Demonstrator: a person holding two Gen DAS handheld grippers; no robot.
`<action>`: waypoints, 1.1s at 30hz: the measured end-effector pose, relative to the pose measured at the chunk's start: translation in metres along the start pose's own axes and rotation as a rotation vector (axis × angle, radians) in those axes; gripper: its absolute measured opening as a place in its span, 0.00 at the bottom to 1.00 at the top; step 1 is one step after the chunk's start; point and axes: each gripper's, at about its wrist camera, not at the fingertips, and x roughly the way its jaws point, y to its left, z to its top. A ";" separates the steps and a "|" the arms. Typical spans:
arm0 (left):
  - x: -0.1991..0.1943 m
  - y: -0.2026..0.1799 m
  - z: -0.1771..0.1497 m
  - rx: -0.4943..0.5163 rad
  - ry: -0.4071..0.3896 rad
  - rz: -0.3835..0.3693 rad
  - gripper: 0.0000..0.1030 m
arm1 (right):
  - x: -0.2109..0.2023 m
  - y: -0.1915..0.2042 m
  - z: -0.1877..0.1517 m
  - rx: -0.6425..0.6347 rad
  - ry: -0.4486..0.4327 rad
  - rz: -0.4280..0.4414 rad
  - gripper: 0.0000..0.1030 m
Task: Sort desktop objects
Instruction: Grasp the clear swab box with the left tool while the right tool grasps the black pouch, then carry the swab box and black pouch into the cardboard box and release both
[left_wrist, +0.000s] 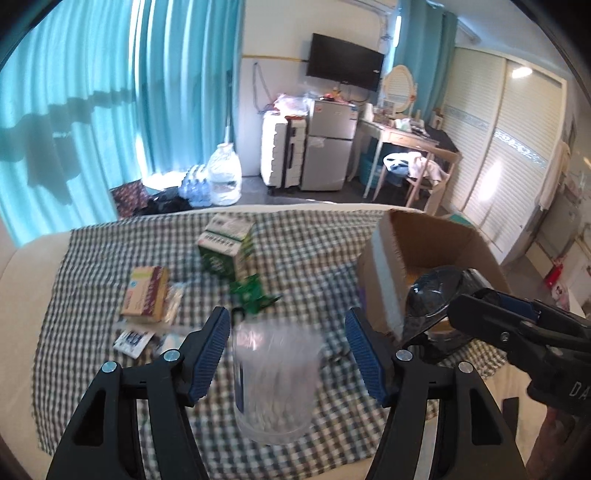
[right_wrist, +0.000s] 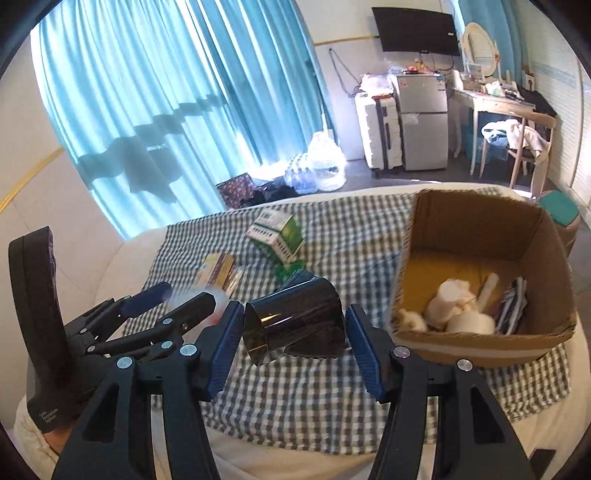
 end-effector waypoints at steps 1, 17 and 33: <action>0.003 -0.009 0.005 0.011 -0.005 -0.022 0.63 | -0.002 -0.006 0.003 0.005 -0.006 -0.009 0.55; 0.135 -0.028 -0.068 0.037 0.287 0.045 0.82 | 0.016 -0.097 0.004 0.117 0.021 -0.081 0.55; 0.208 0.002 -0.099 -0.011 0.399 0.036 0.64 | 0.052 -0.118 0.009 0.166 0.059 -0.083 0.56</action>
